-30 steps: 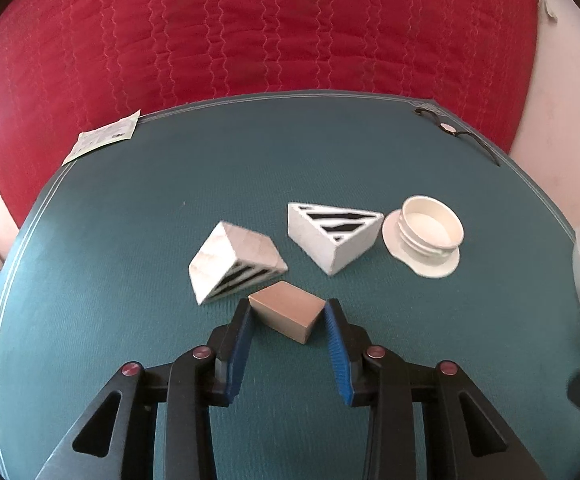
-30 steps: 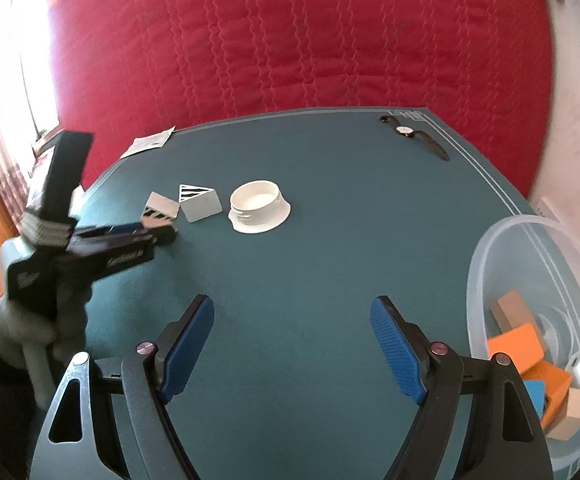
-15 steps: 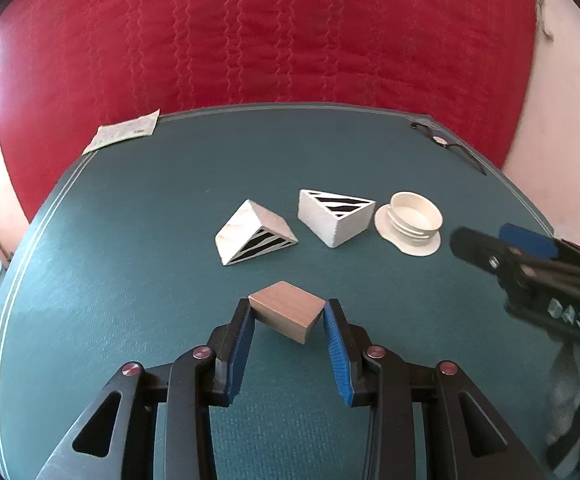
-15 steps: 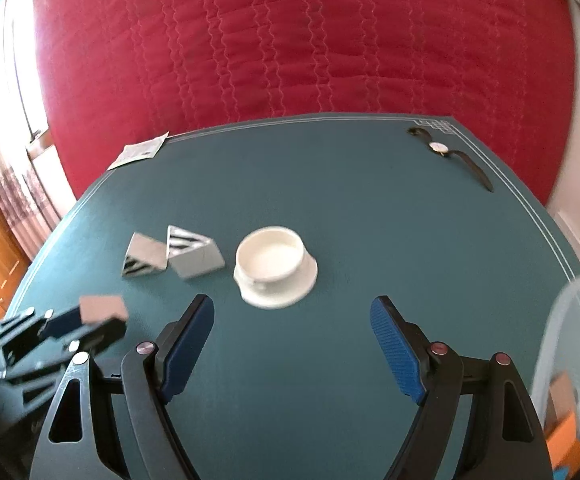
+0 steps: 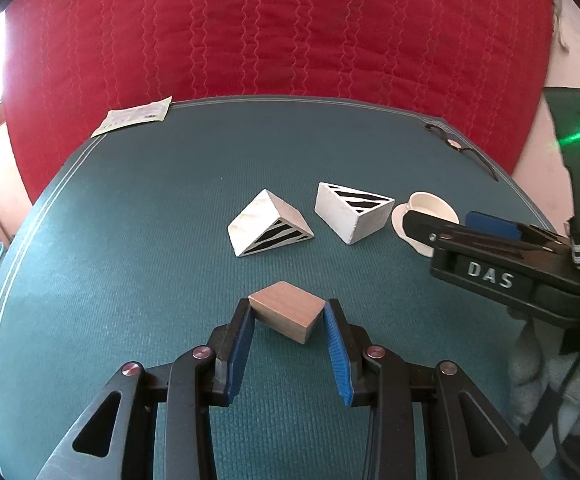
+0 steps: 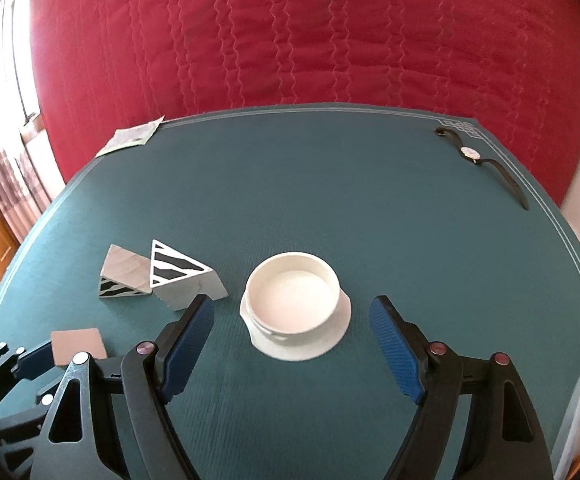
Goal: Organize rigid objects
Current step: 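Grasp the white cup piece with the right gripper while the left holds the wedge, then carry the white cup into the clear bowl and open the right gripper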
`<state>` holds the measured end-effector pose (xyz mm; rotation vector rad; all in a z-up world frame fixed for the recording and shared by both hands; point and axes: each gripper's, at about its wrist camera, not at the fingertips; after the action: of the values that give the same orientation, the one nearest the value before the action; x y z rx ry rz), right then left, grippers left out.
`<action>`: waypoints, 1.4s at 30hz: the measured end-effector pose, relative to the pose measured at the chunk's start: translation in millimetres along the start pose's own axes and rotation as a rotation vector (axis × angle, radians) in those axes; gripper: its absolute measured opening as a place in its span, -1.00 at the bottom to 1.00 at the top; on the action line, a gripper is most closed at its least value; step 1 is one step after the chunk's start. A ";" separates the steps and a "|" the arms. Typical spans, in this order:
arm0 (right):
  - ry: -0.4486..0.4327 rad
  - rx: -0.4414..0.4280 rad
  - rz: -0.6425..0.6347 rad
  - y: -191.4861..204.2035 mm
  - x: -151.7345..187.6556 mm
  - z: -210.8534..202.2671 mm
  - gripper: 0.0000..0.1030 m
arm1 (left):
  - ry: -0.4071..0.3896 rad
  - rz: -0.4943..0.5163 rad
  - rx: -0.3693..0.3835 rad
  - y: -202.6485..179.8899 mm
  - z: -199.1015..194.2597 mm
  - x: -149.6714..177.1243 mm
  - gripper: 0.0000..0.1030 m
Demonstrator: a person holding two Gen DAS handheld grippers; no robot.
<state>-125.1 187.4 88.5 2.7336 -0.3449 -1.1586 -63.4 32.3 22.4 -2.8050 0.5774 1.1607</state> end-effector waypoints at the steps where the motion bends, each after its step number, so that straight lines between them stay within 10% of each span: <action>1: 0.013 -0.002 -0.001 0.1 -0.9 2.8 0.40 | 0.000 -0.005 0.000 0.8 -0.1 0.1 -0.27; 7: 0.041 -0.007 -0.007 -0.5 -2.2 9.4 0.03 | 0.005 -0.037 -0.003 6.8 0.8 1.3 -0.27; 42: -0.015 -0.039 0.041 -46.1 42.9 -89.3 0.04 | -0.028 0.042 0.026 -18.6 -7.9 3.1 -0.26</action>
<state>-24.7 224.7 110.1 2.6729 -0.3746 -1.1631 -49.4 47.2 24.1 -2.7639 0.6472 1.1888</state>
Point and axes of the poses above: each gripper's, at about its wrist camera, not at the fingertips, and z roughly the way its jaws point, y to its left, x to its underside, and after that the axes turned 14 degrees about z, right-handed
